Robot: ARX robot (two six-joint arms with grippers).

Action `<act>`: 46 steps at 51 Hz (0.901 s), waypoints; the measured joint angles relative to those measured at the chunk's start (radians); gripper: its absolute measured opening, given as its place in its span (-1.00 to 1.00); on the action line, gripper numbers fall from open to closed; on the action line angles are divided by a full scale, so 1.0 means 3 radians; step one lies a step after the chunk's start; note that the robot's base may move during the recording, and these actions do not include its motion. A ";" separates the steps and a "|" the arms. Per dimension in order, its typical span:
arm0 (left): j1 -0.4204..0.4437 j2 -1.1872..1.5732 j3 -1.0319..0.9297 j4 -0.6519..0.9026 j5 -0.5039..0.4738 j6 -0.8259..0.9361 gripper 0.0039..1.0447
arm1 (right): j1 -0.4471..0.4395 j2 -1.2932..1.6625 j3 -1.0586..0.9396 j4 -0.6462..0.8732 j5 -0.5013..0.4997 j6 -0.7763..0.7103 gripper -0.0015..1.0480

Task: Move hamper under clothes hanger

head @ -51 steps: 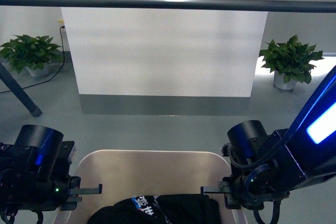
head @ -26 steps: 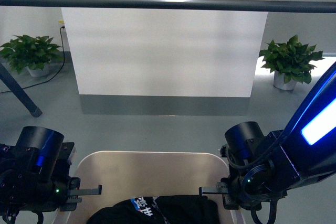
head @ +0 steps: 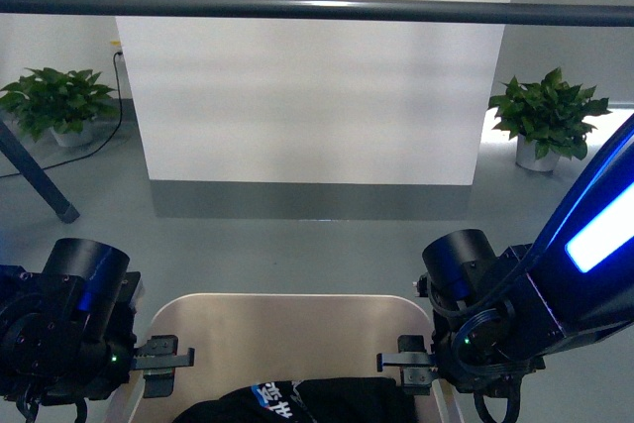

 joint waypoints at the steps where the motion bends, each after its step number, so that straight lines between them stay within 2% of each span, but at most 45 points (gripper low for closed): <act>1: 0.0009 -0.0004 0.0000 -0.0001 0.0001 -0.0010 0.26 | -0.0001 -0.0001 -0.0001 0.0000 0.0005 0.0000 0.08; 9: 0.0067 -0.0144 -0.0032 0.0000 0.0017 -0.0043 0.78 | -0.0032 -0.0137 -0.0042 -0.0008 0.0041 -0.0014 0.58; 12: 0.0074 -0.0217 -0.0038 -0.0023 0.0023 -0.0041 0.90 | -0.0046 -0.0202 -0.0053 -0.0008 0.0053 -0.0020 0.72; 15: 0.0072 -0.0315 -0.0045 -0.0037 0.0041 -0.0042 0.89 | -0.0058 -0.0287 -0.0066 -0.0008 0.0066 -0.0031 0.87; 46: -0.0045 -0.1411 0.0032 -0.0547 0.0233 -0.0029 0.88 | -0.0123 -0.1419 -0.0416 -0.0058 0.0173 -0.0319 0.85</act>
